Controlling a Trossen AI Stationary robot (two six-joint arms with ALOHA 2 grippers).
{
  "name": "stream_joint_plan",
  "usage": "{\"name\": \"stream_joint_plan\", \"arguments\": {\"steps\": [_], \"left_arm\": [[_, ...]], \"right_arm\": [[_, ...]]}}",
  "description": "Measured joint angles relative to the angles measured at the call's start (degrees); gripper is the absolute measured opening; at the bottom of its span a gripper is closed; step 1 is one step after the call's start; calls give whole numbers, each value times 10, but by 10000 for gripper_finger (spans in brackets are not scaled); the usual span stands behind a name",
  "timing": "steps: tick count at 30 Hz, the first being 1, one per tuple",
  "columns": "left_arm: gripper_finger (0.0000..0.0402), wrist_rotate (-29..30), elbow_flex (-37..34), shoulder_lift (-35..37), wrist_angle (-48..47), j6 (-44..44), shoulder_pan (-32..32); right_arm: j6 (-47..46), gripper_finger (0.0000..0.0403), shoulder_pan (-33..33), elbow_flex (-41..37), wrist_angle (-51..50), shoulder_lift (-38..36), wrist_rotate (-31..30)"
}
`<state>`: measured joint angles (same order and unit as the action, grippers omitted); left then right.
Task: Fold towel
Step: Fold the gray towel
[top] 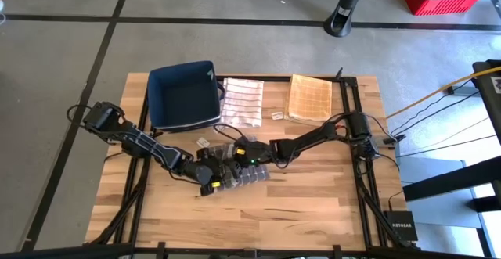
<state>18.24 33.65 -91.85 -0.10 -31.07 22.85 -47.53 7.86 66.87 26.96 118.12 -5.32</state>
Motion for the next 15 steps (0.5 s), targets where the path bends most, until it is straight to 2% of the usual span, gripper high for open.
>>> {"name": "stream_joint_plan", "arguments": {"steps": [6, 15], "left_arm": [[140, 0, 0, 0, 0, 1, 0], [140, 0, 0, 0, -1, 2, 0]], "right_arm": [[-5, 21, 0, 11, 2, 30, 10], [4, 21, 0, 28, 3, 33, 15]]}}
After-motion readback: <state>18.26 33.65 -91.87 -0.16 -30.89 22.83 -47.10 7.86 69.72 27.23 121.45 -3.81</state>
